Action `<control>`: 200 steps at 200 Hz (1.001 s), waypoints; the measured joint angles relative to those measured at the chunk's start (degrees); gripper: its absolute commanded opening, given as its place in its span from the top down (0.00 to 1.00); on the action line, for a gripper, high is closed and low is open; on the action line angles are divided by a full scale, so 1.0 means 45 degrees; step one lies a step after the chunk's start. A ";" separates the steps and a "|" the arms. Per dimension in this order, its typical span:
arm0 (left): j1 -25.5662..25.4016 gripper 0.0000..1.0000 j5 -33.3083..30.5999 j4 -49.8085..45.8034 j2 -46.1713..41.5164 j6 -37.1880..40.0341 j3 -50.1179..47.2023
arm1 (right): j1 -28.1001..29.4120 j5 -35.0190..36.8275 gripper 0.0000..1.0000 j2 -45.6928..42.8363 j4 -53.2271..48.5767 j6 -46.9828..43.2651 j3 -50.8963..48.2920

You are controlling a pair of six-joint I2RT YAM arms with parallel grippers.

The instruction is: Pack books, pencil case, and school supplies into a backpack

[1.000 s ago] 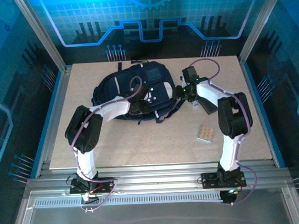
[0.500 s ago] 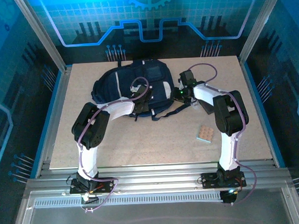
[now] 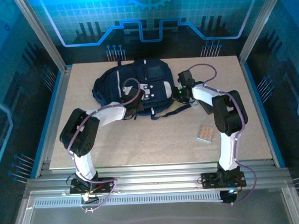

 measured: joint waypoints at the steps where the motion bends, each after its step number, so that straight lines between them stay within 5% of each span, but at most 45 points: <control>1: 0.0015 1.00 0.0005 0.0000 -0.0024 0.0005 -0.0015 | 0.0000 0.0000 1.00 0.0000 0.0000 0.0005 0.0000; 148: 0.2055 1.00 0.2064 0.1695 -0.2283 0.0457 -0.2565 | -0.0010 0.0379 1.00 -0.0015 -0.0787 -0.0636 0.0559; 200: 0.2997 1.00 0.2443 0.0636 -0.3900 0.1758 -0.2817 | -0.0505 0.1088 1.00 0.1132 -0.1841 -0.1093 0.2890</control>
